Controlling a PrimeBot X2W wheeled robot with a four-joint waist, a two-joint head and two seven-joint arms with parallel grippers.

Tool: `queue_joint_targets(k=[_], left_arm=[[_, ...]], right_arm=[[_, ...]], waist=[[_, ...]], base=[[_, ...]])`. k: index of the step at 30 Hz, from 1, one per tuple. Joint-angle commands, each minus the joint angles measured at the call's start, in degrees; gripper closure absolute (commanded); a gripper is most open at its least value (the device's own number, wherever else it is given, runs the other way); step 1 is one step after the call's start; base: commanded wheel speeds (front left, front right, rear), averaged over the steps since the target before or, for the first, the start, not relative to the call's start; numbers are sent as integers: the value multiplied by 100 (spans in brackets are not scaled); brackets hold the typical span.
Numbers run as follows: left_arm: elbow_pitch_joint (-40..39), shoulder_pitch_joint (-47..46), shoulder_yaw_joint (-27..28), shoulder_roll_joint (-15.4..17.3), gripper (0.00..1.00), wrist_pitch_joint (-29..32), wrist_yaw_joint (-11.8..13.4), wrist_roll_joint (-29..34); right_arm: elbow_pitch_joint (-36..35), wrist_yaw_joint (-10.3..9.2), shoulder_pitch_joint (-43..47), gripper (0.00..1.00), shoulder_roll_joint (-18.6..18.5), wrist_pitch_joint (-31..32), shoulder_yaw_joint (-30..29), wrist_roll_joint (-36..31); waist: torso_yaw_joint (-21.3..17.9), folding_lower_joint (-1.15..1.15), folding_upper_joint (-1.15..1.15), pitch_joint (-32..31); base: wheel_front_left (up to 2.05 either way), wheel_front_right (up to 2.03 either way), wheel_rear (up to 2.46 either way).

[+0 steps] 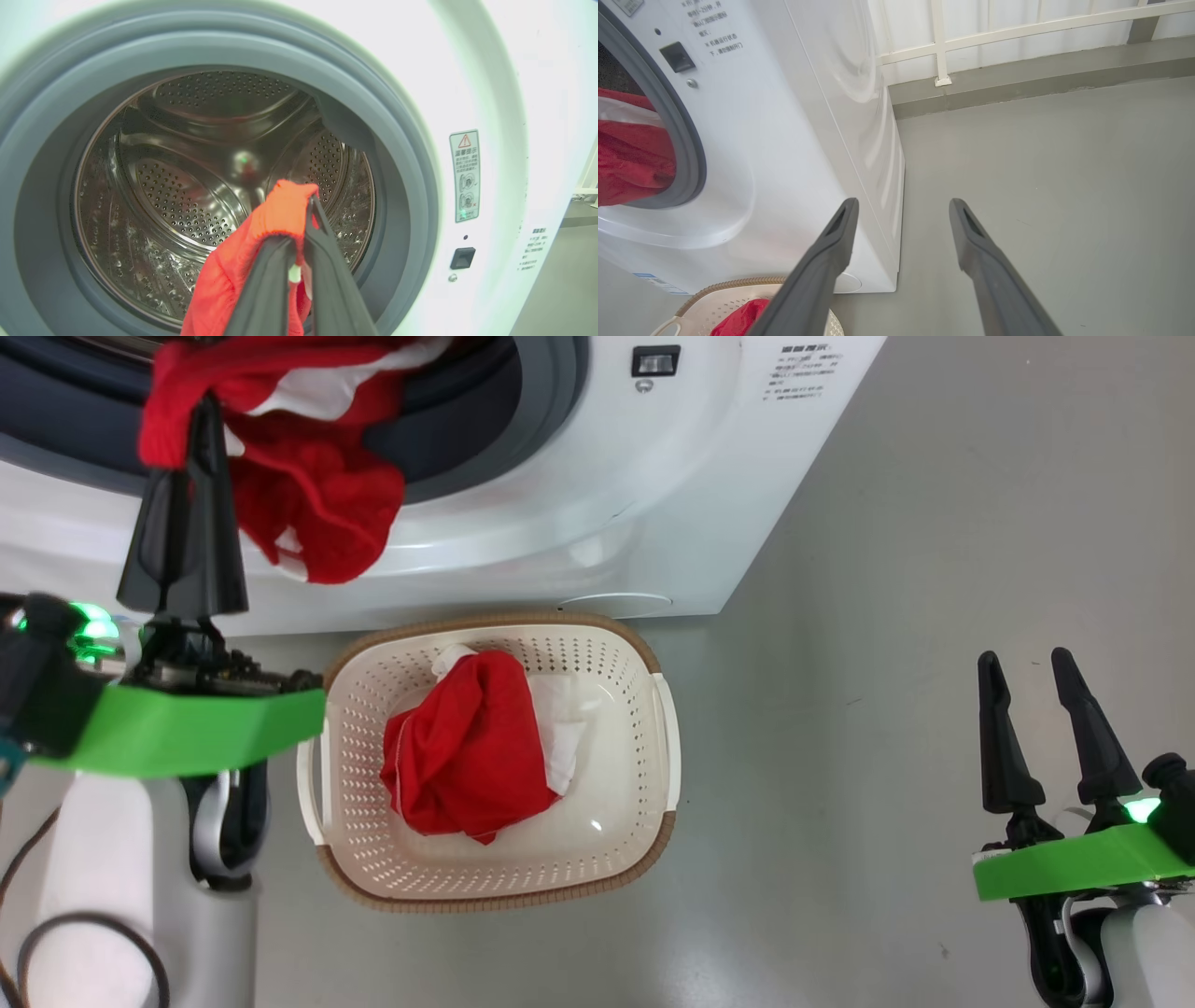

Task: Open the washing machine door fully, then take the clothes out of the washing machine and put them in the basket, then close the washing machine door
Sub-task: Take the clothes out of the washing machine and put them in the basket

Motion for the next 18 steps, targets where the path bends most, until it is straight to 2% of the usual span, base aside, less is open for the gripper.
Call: queue_joint_targets(k=[1,13,18], left_arm=[[-428,199,150,95,100,-27,-31,103],[-1827,452,166,-38,100,-27,-32,287],[-2164,555,110,-66,98,-27,-32,336]], right_arm=[[-123,36,166,0,-87,-36,101,-2],[-133,36,216,0,-112,-36,110,4],[-141,36,217,0,-112,-36,99,6]], waist=[[29,0,0,-34],[51,0,0,-51],[60,0,0,-29]], base=[[0,0,0],[0,0,0],[0,0,0]])
